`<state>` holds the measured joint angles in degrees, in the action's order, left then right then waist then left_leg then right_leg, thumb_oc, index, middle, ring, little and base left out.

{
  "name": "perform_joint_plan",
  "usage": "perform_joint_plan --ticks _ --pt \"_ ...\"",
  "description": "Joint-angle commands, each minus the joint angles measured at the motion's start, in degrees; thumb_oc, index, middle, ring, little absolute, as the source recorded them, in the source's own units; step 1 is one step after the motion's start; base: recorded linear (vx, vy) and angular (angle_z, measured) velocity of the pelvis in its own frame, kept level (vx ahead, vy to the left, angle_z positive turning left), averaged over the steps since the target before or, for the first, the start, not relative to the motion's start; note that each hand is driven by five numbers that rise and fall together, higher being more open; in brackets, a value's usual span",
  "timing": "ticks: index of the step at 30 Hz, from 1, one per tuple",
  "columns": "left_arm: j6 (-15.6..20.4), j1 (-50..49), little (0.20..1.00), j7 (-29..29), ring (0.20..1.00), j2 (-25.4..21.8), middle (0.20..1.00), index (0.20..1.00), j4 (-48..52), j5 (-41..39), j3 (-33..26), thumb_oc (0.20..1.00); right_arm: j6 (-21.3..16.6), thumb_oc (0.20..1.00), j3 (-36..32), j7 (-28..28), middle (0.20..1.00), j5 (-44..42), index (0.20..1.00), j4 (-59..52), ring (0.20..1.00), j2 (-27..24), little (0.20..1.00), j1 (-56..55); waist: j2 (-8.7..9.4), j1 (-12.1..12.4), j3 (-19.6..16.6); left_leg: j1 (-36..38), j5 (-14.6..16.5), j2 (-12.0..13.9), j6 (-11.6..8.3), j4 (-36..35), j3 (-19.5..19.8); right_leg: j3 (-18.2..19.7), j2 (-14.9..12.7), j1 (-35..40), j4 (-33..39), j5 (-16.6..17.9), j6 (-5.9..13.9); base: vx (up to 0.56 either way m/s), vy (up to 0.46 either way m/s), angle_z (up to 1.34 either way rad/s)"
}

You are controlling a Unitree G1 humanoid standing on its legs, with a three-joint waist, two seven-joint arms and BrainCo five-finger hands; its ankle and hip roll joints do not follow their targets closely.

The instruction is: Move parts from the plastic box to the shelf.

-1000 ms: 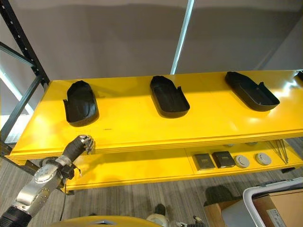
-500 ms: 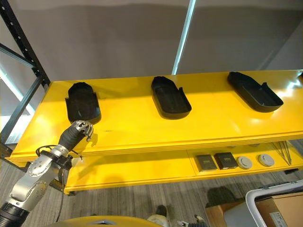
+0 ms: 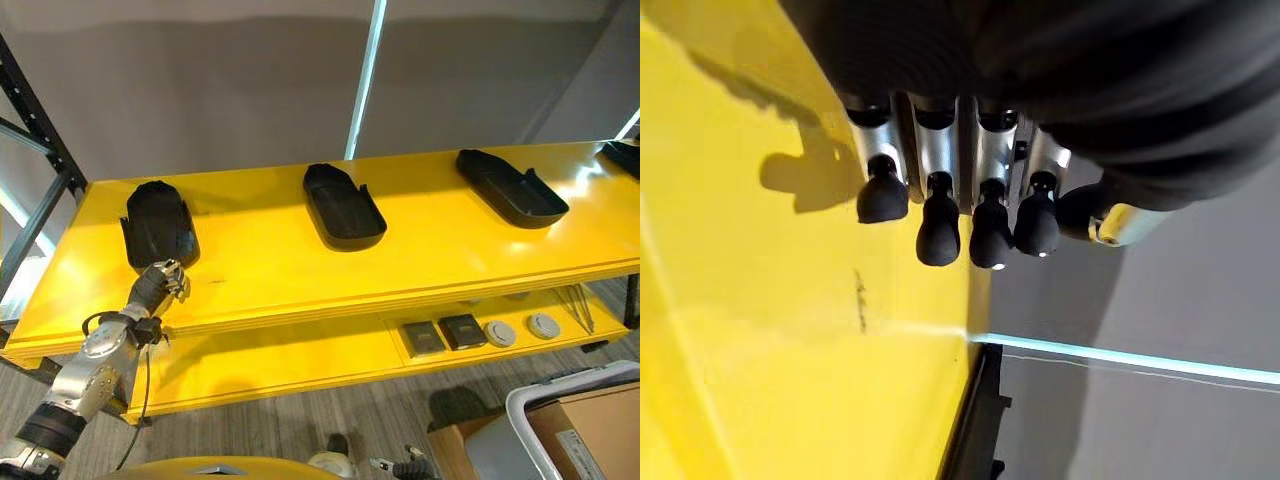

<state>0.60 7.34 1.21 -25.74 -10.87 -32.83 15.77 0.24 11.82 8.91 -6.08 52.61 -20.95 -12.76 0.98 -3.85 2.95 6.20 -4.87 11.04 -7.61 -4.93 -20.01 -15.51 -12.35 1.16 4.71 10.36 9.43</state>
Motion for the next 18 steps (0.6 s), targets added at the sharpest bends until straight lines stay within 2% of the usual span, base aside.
perform_joint_plan --ticks 1,8,10,18 --pt "2.8 6.9 0.200 2.2 0.200 0.3 0.200 0.200 -3.2 3.1 -0.3 0.200 -0.6 1.000 1.4 -0.1 1.000 2.7 1.000 -1.1 1.000 -2.1 1.000 2.4 0.42 -0.6 1.9 -1.5 1.2 0.2 3.51 1.8 -2.5 -1.3 0.8 2.2 -5.0 -7.4 -0.05 0.02 -0.019 -0.12" --pt "3.8 9.9 0.200 5.7 0.200 2.0 0.200 0.200 -13.4 5.4 0.3 0.200 -0.3 1.000 2.4 -0.7 1.000 3.6 1.000 -1.7 1.000 -2.6 1.000 2.5 0.72 -1.7 1.7 -1.4 1.3 0.5 3.51 2.2 -3.3 -0.6 1.1 2.1 -5.3 -7.8 -0.15 0.02 -0.008 -0.03" --pt "3.7 10.6 0.200 6.6 0.200 2.2 0.200 0.200 -16.3 5.5 0.0 0.200 -0.2 1.000 2.3 -1.1 1.000 3.9 1.000 -1.7 1.000 -2.8 1.000 2.3 0.69 -2.1 1.6 -0.7 2.2 0.5 3.05 2.2 -2.8 -0.2 1.1 2.8 -5.3 -8.6 0.34 0.08 0.003 -0.07" --pt "4.5 12.1 0.200 8.6 0.200 2.2 0.200 0.200 -21.3 6.4 -0.9 0.200 -0.9 1.000 2.8 -1.6 1.000 4.5 1.000 -0.9 1.000 -3.0 1.000 2.7 0.68 -2.3 1.7 -0.9 2.2 0.7 2.93 2.6 -3.1 -0.2 1.1 2.6 -5.6 -8.8 0.18 0.00 -0.001 -0.01"
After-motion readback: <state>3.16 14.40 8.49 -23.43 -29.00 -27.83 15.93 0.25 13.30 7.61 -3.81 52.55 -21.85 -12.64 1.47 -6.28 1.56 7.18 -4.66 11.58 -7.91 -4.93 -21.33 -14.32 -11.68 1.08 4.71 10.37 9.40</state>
